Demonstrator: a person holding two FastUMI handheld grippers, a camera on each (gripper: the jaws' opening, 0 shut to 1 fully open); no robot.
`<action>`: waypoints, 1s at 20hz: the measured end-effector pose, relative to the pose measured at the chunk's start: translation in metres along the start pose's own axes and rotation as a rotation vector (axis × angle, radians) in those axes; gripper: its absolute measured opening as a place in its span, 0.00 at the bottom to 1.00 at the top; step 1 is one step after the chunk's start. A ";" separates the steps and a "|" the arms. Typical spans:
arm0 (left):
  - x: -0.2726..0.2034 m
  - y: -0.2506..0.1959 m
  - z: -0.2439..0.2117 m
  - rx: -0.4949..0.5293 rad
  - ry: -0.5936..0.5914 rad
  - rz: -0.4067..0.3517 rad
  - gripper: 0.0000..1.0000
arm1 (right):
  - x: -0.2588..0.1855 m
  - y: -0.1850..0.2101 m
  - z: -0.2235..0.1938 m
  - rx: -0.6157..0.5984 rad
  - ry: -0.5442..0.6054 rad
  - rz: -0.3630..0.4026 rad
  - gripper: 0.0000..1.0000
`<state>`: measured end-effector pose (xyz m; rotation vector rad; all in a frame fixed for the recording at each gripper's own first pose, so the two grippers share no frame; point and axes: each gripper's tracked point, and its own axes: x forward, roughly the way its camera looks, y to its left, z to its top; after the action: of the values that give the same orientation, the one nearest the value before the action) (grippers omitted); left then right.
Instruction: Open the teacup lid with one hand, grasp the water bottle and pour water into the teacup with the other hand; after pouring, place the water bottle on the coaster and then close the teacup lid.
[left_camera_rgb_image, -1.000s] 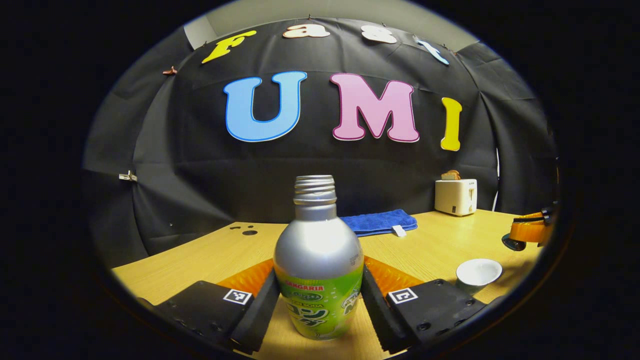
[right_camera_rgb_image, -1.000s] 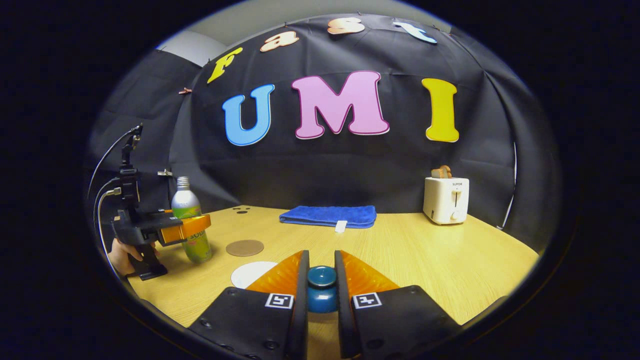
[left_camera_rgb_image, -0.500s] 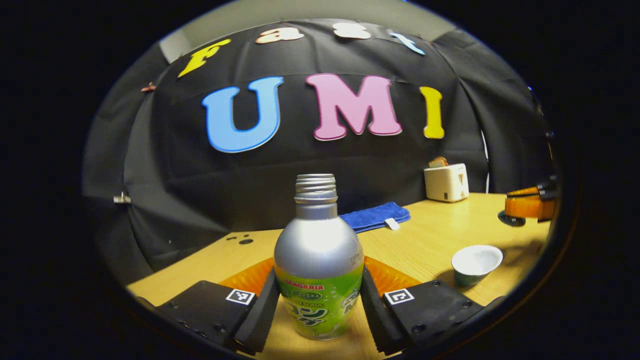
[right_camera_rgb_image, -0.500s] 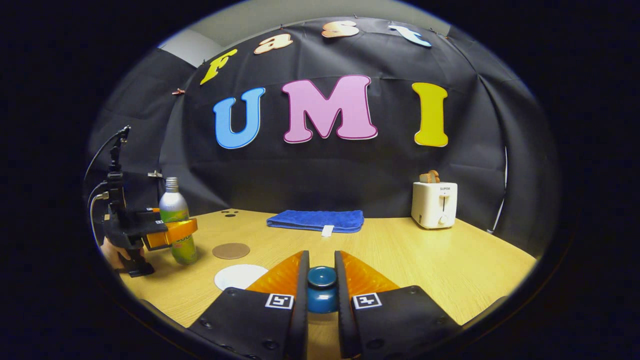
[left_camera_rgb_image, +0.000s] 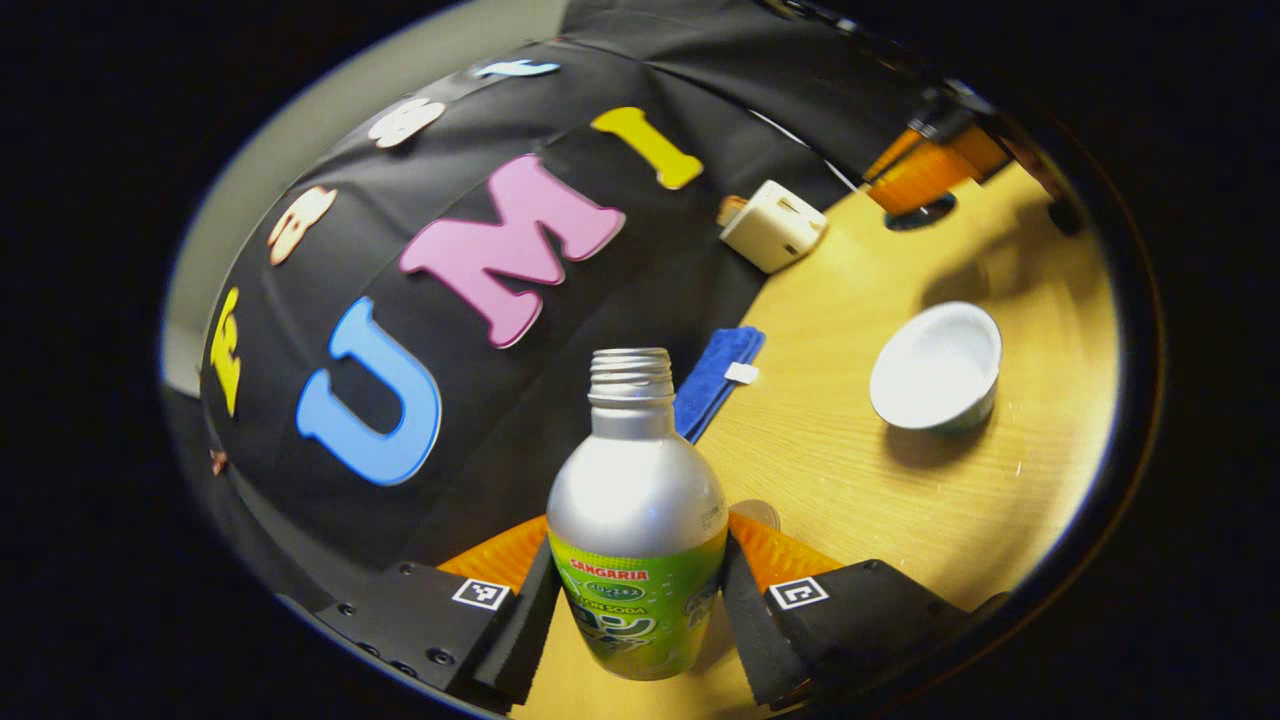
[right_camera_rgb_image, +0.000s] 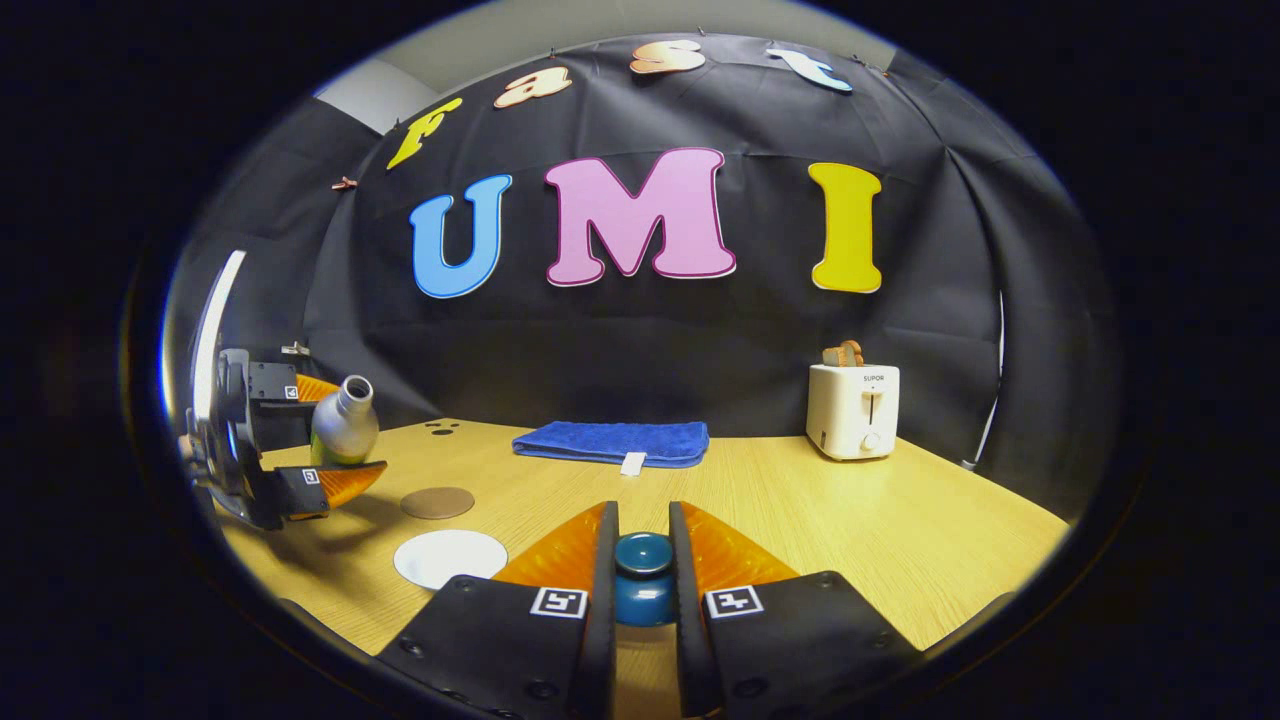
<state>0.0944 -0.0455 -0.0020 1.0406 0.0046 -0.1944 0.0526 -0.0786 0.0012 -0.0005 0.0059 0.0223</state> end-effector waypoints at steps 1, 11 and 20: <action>0.001 -0.001 0.004 0.047 -0.006 -0.011 0.79 | -0.001 0.000 0.000 0.000 0.000 0.000 0.28; 0.001 -0.014 0.017 0.439 -0.003 -0.109 0.79 | 0.000 -0.001 0.000 0.000 0.000 0.001 0.28; -0.002 -0.024 0.026 0.645 -0.023 -0.182 0.80 | 0.000 -0.001 0.001 0.000 0.000 0.001 0.28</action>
<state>0.0859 -0.0794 -0.0094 1.6823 0.0169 -0.3888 0.0523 -0.0795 0.0017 -0.0007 0.0059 0.0236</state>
